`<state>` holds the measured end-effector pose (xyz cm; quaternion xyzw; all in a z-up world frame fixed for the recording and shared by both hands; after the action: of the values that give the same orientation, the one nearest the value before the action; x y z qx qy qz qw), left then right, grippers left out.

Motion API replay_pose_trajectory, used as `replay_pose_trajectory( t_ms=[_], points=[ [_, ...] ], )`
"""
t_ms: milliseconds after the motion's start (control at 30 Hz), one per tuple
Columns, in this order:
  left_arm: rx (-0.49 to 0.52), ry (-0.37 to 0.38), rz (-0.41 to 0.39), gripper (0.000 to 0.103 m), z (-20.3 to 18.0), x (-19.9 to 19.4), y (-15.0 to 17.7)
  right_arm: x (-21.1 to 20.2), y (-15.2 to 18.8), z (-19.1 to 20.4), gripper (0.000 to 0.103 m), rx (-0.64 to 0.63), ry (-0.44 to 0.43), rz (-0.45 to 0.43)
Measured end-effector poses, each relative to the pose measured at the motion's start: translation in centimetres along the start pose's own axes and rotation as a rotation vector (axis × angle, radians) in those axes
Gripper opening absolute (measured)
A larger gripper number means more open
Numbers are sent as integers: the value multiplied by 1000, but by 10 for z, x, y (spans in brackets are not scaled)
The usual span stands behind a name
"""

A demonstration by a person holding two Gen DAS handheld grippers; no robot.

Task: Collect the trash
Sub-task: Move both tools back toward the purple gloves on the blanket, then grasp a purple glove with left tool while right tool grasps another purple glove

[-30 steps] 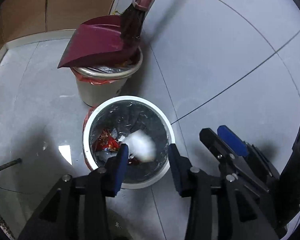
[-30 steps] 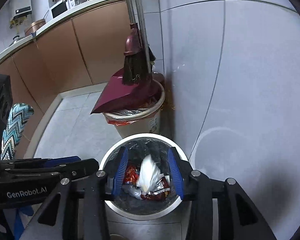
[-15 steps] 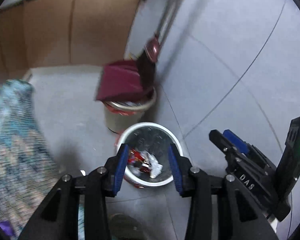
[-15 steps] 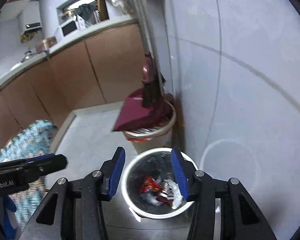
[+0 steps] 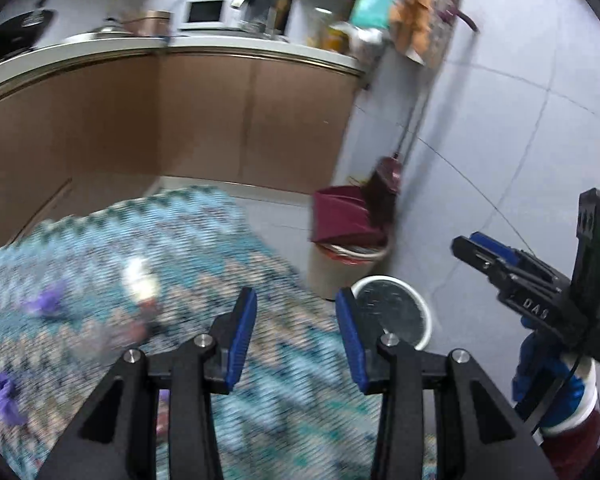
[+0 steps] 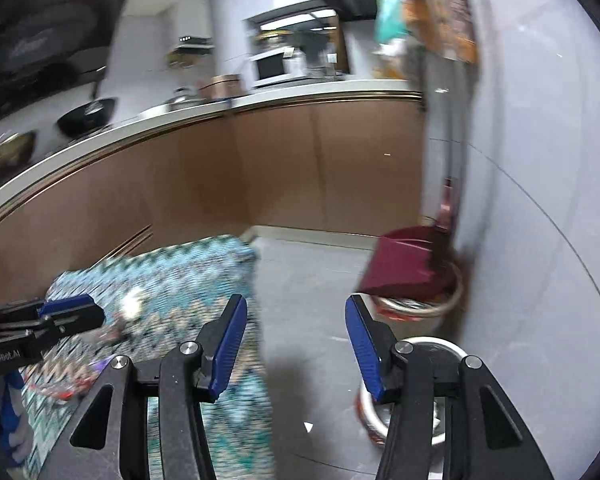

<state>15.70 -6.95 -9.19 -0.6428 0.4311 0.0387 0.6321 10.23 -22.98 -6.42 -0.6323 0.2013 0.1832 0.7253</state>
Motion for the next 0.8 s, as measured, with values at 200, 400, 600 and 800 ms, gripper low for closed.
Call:
replay_pose_trajectory(
  t_ms=[200, 400, 600, 800],
  points=[
    [-56, -176, -54, 45, 90, -59, 25, 10, 5, 51, 49, -89, -81, 36],
    [-136, -318, -78, 51, 168, -104, 50, 31, 22, 86, 49, -132, -166, 105],
    [-268, -429, -31, 59, 241, -109, 78, 59, 55, 130, 50, -182, -296, 212],
    [-340, -461, 48, 59, 283, -82, 101, 91, 72, 164, 54, -221, -375, 281]
  ],
)
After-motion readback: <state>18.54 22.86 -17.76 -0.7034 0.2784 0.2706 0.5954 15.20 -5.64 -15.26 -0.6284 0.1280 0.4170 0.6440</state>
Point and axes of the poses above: each gripper's, at about its wrist camera, not at the fingertips, and x roughly the way its jaws point, z to its left, y to its underside, the point moved 6 cm from there along x, roughly the way its jaws point, and after that the axes turned 1 degree about -z, right-handed, at the moved point
